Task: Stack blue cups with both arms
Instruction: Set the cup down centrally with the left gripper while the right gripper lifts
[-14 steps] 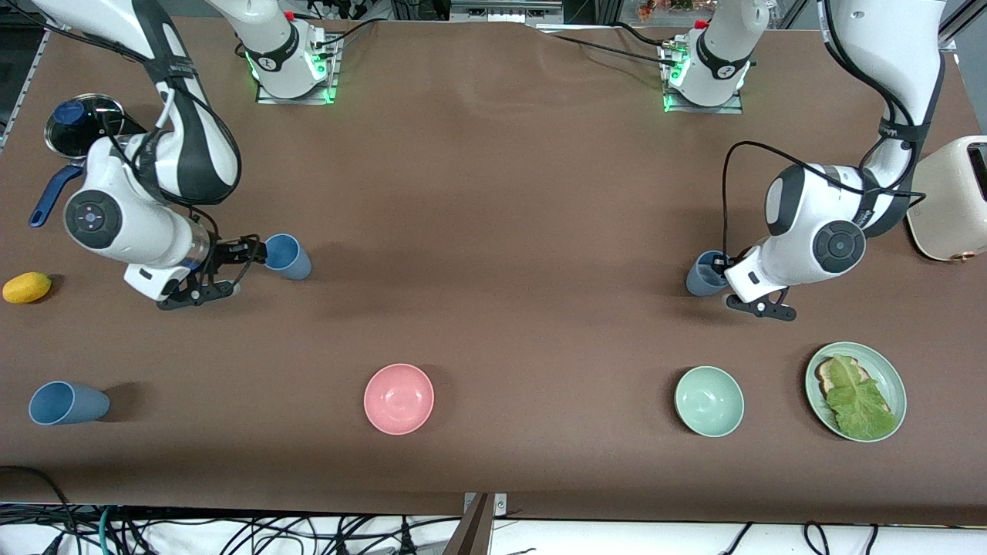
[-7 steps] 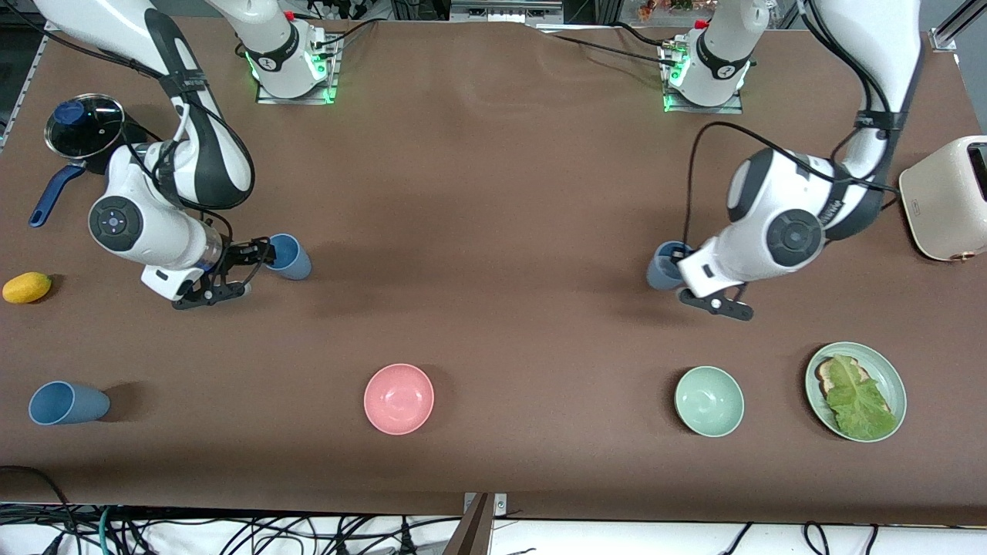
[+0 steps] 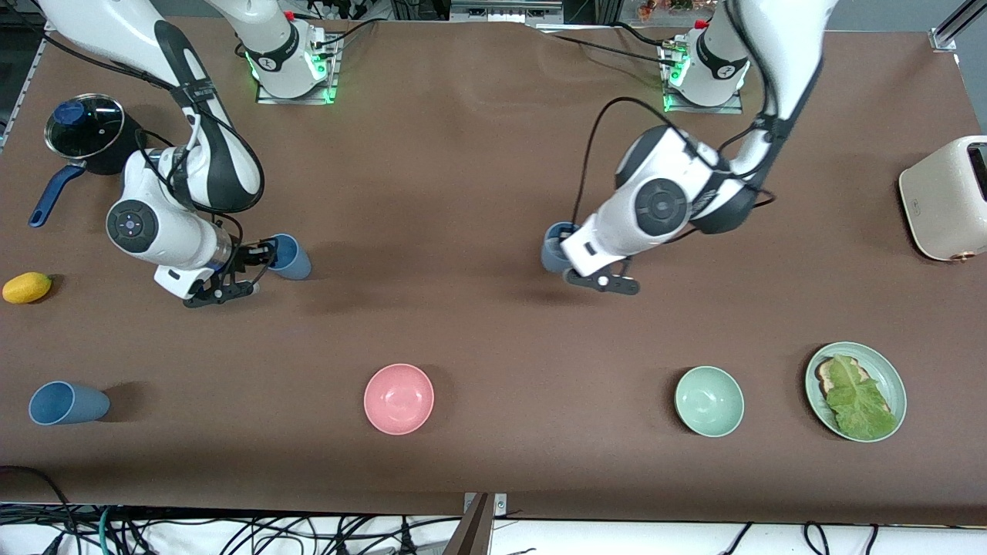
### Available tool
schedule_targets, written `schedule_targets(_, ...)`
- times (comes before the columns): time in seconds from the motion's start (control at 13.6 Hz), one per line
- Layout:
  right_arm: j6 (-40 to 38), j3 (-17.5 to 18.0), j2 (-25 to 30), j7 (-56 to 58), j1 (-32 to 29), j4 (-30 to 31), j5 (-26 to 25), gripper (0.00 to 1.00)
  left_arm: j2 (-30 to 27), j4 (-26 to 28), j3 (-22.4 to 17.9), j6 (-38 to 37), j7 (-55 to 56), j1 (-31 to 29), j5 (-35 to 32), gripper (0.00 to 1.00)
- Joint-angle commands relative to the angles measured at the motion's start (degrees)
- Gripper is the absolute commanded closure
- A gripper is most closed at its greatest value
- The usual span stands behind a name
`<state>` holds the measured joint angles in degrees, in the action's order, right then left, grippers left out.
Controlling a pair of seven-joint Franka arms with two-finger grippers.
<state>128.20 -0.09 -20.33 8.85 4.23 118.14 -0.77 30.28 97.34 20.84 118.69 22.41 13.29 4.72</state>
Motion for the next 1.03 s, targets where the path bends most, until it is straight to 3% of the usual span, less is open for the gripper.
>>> schedule_targets(0.0,0.5,1.0,0.3,-0.6,-0.2,0.9,1.2,0.95,7.2,-5.7,-0.3,2.9,3.4,3.9,1.0,1.00)
schedule_targets(0.07,0.1,1.0,0.3,-0.6,-0.2,0.8,1.7,1.00,7.6,-5.8,-0.4,4.1,3.4,4.2,0.8,1.00)
schedule_targets(0.22,-1.6,1.9,1.0,-0.6,-0.2,-0.4,1.9,1.00,8.3,-5.8,-0.4,4.5,3.5,4.3,0.6,1.00)
schedule_targets(0.29,-4.1,2.5,1.7,-1.5,-0.2,-2.5,2.3,1.00,8.3,-5.8,-0.4,4.5,3.5,4.3,0.5,0.69)
schedule_targets(0.37,-8.9,3.9,1.9,-4.8,-0.2,-6.3,2.2,1.00,8.4,-5.8,-0.5,4.5,3.4,4.2,0.4,0.01)
schedule_targets(0.52,-18.6,7.3,1.3,-9.9,0.3,-15.4,2.1,1.00,7.5,-5.9,-0.5,4.2,3.5,3.7,0.3,0.00)
schedule_targets(0.81,-23.7,7.7,-0.6,-13.7,6.0,-27.1,2.4,1.00,0.9,-6.7,-0.7,-2.8,3.0,-0.4,0.2,0.00)
schedule_targets(0.96,-26.6,7.7,-2.9,-18.1,8.5,-32.1,5.3,1.00,-1.6,-8.6,-0.8,-9.0,1.5,-3.3,0.1,0.00)
